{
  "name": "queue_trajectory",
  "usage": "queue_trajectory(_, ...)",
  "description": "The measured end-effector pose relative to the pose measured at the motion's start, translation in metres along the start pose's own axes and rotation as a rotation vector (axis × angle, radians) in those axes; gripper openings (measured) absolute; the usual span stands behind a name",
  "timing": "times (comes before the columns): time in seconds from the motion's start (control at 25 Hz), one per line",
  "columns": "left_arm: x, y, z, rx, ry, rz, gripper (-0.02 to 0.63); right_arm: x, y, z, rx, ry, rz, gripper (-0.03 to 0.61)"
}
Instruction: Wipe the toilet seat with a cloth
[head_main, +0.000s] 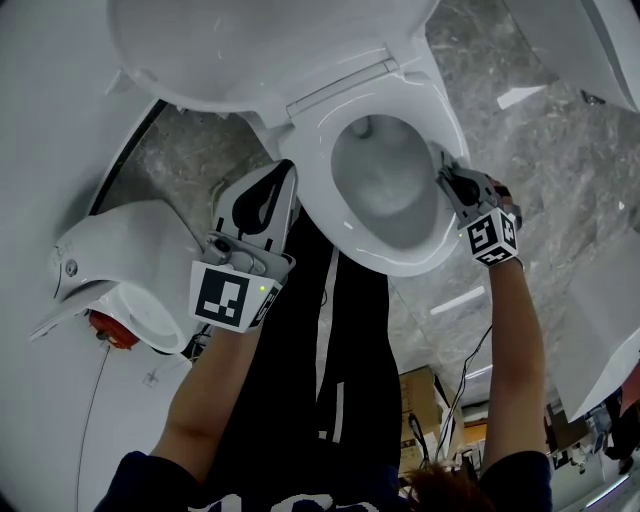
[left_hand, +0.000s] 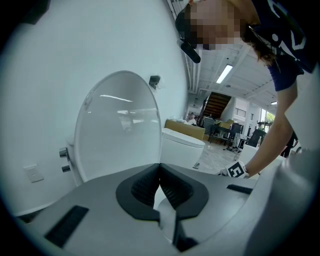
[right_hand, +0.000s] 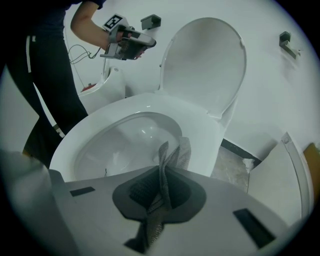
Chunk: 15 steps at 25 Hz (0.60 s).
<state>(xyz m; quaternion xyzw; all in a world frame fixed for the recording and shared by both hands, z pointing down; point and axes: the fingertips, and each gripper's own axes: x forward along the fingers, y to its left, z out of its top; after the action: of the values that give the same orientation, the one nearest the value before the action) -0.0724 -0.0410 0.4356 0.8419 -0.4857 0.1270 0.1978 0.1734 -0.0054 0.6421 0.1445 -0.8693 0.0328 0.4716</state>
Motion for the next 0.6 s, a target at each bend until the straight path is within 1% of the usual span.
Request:
queue_trajectory(0.32,0.000,-0.003,0.002,0.011,-0.003,-0.008,0.009,-0.012,0.020,-0.015,0.062,-0.009,-0.010,0.028)
queue_trajectory(0.6,-0.002,-0.013,-0.003,0.011,0.003,-0.016,0.009,-0.023,0.034,-0.027,0.145,-0.031,-0.028,0.029)
